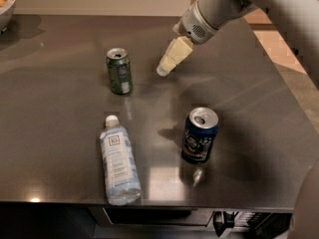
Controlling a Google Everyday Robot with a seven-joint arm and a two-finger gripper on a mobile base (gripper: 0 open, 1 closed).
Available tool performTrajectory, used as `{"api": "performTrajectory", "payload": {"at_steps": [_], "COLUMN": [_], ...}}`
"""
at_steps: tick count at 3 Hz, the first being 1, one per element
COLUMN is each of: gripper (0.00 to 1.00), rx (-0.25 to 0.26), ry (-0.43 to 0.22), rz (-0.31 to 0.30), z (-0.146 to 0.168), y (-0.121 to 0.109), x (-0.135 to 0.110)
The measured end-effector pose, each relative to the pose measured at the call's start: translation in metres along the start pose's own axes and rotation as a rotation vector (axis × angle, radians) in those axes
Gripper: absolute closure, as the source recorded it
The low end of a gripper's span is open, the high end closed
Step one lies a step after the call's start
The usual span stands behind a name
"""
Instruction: Knock green can over
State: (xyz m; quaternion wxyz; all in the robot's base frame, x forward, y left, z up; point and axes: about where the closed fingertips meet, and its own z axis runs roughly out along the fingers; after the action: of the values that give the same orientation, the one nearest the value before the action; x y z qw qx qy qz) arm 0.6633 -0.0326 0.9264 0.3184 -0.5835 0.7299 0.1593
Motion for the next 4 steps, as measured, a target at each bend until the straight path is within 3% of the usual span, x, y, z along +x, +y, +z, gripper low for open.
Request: {"api": "performTrajectory", "payload": {"at_steps": [1, 2, 4], "gripper": [0.00, 0.00, 0.00], "rx": [-0.017, -0.019, -0.025], "ry": [-0.038, -0.030, -0.082], "rz": [0.002, 0.013, 0.053], "z": [0.009, 0.016, 0.061], "y": [0.001, 0.005, 0.009], "x": [-0.006, -0.007, -0.023]}}
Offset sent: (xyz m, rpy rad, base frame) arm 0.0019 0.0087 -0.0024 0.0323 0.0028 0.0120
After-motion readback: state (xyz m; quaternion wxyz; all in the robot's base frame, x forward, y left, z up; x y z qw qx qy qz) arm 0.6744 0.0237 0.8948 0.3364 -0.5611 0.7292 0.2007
